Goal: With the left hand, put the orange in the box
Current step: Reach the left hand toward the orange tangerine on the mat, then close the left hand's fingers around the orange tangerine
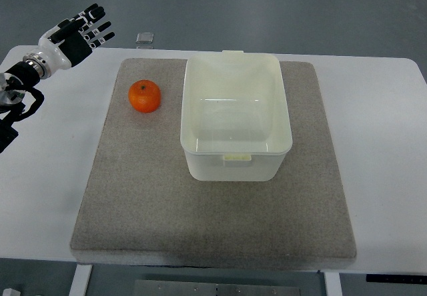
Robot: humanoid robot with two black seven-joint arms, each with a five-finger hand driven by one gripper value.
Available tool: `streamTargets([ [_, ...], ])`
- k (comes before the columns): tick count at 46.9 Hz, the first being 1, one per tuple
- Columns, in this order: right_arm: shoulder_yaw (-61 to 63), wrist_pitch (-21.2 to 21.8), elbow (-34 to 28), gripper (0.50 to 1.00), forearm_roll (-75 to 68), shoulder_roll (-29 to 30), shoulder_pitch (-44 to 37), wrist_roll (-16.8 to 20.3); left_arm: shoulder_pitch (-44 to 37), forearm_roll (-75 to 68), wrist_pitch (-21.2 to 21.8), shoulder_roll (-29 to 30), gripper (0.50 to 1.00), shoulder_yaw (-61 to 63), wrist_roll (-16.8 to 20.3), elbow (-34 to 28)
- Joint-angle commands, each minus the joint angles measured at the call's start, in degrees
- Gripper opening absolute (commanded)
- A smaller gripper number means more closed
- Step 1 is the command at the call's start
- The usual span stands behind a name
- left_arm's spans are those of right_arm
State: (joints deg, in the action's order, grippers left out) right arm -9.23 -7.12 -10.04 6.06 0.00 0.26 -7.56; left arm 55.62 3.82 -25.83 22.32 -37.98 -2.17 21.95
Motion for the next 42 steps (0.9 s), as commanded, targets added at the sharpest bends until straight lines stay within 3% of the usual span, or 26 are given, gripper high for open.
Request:
streamTargets([
  [1, 0.0, 0.0, 0.02, 0.932, 0.0, 0.0, 0.0, 0.0, 1.06, -12.66, 0.07, 1.23, 0.994, -0.08, 4.44, 0.9],
  [8, 0.0, 0.0, 0.02, 0.932, 0.0, 0.0, 0.0, 0.0, 0.98, -27.8, 0.6, 3.78, 0.994, -0.08, 10.25, 5.82],
  [26, -0.09, 0.0, 0.02, 0.932, 0.0, 0.0, 0.0, 0.0, 0.54, -67.17, 1.04, 7.39, 0.994, 0.45, 15.53, 15.05],
  [42, 0.0, 0.0, 0.02, 0.932, 0.0, 0.0, 0.0, 0.0, 0.54, -94.77, 9.39, 7.65, 0.994, 6.51, 18.87, 23.05],
])
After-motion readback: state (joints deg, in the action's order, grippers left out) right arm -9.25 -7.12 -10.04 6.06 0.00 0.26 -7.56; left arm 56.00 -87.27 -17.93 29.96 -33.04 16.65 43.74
